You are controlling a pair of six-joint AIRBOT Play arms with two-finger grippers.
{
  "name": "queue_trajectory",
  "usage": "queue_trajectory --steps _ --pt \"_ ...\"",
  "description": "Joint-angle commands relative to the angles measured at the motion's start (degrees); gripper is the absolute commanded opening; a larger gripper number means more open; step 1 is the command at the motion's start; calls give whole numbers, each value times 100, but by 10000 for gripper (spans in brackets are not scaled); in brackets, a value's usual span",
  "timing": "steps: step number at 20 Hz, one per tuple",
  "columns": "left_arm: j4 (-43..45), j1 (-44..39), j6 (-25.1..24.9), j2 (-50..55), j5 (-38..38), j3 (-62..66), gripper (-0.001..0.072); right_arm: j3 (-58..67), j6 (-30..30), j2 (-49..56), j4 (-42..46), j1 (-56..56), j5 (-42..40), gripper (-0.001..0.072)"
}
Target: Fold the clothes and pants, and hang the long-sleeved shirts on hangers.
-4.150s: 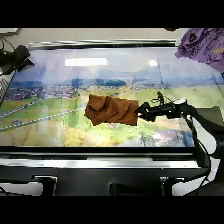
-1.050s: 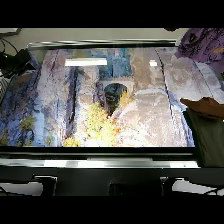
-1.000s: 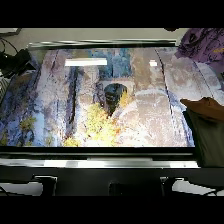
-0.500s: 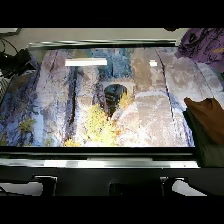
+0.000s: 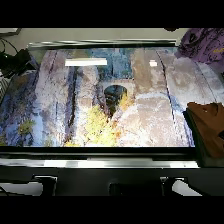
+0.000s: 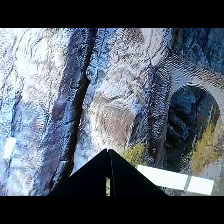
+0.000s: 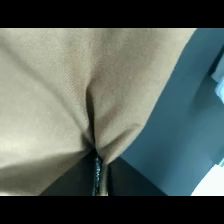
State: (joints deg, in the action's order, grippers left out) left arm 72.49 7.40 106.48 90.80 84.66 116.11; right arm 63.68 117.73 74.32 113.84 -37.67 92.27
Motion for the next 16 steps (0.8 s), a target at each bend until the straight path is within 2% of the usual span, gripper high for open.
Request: queue_trajectory --steps 1,4,5,6,7,8,10,11,13,15,16 --pt "2 2 -2 2 -2 -2 17 -155 129 -11 339 -4 -142 29" --pt "2 2 -2 4 -2 -2 17 -155 142 -11 433 -4 -264 29" --pt "2 2 -2 4 -2 -2 17 -155 142 -11 435 -4 -269 55" --pt "2 2 -2 4 -2 -2 17 -155 140 -11 435 -4 -258 204" --pt "2 0 0 4 -2 -2 17 -155 114 -11 435 -4 -214 469" --pt "2 2 -2 4 -2 -2 17 -138 -11 -11 437 -4 -195 619" --pt "2 2 -2 4 -2 -2 18 188 -98 -11 195 -4 -229 586" --pt "2 2 -2 2 0 -2 18 511 -125 -11 -192 17 -345 533" --pt "0 0 -2 -15 68 -2 18 1311 -597 -11 -1709 199 -1025 305" --pt "2 2 -79 -68 155 -2 18 1943 -1244 -11 -3604 785 -2039 197" --pt "2 -17 -219 -118 153 -2 17 2157 -1530 -9 -4227 1307 -2472 148"
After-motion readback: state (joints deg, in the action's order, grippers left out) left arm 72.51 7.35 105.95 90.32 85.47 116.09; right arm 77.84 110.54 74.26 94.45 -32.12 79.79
